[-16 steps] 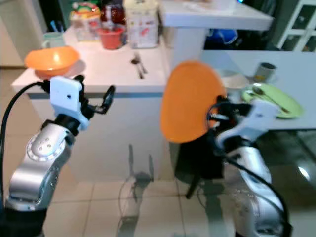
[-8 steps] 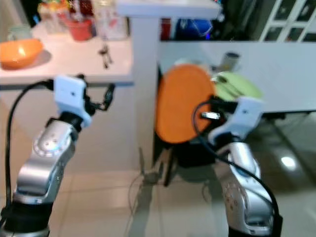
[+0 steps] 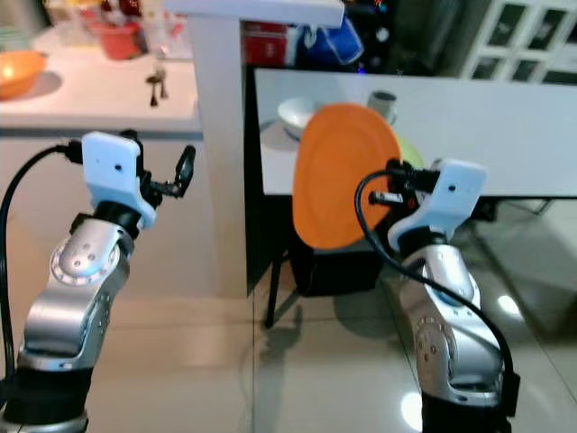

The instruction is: Setting the table

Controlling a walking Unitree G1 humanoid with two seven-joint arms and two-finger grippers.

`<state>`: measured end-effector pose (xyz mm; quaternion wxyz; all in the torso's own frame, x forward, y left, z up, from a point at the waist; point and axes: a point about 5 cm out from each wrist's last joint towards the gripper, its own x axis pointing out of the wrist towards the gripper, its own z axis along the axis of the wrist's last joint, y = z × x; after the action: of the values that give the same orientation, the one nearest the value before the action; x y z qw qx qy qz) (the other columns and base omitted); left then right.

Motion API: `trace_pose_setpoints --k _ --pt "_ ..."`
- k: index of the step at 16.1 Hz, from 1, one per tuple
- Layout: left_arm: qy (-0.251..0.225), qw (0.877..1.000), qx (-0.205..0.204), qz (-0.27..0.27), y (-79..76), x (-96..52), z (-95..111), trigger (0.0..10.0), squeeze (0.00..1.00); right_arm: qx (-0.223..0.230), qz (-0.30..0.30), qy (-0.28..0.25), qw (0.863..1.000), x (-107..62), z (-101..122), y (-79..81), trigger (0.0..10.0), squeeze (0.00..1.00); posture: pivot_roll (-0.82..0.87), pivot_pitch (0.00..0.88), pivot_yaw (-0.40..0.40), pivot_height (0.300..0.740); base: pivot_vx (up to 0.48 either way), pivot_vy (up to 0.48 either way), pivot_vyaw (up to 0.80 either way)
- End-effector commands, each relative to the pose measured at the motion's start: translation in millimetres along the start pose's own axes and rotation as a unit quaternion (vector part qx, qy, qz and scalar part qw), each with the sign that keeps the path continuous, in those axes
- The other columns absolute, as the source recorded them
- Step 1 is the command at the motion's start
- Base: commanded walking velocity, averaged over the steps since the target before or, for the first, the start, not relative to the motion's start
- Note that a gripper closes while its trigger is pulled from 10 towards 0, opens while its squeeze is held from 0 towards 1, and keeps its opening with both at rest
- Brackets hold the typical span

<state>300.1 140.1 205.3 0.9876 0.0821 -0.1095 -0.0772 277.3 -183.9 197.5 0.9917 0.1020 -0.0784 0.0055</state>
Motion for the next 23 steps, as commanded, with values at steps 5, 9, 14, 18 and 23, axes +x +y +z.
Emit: trace_pose_setpoints --k 5,9,14,18,23 --pt "-0.006 1.000 -0.002 -0.016 -10.6 3.9 2.4 10.0 0.00 -0.010 -0.035 -0.030 0.999 -1.1 10.1 -11.2 10.0 0.00 -0.06 0.000 -0.001 0.740 0.000 -0.392 0.64" --pt "-0.005 1.000 -0.003 -0.026 -14.6 4.4 0.8 10.0 0.00 -0.005 -0.056 -0.030 0.998 -6.7 7.7 -15.6 10.0 0.00 -0.07 0.000 0.011 0.740 0.000 -0.390 0.00" --pt "-0.005 1.000 -0.003 -0.030 -16.1 7.1 -0.3 10.0 0.00 -0.004 -0.083 -0.034 0.996 -7.2 8.6 -23.7 10.0 0.00 -0.07 0.000 0.012 0.740 0.000 -0.394 0.00" --pt "-0.005 0.999 -0.005 -0.034 -18.7 7.6 -1.1 10.0 0.00 0.002 -0.104 -0.040 0.994 -8.3 12.3 -32.3 10.0 0.00 -0.08 0.000 0.017 0.740 0.000 -0.390 0.00" --pt "-0.007 0.999 -0.006 -0.037 -20.6 8.4 -0.7 10.0 0.00 0.009 -0.107 -0.034 0.994 -8.6 7.8 -29.3 10.0 0.00 -0.08 0.000 0.016 0.740 0.000 -0.392 0.00"
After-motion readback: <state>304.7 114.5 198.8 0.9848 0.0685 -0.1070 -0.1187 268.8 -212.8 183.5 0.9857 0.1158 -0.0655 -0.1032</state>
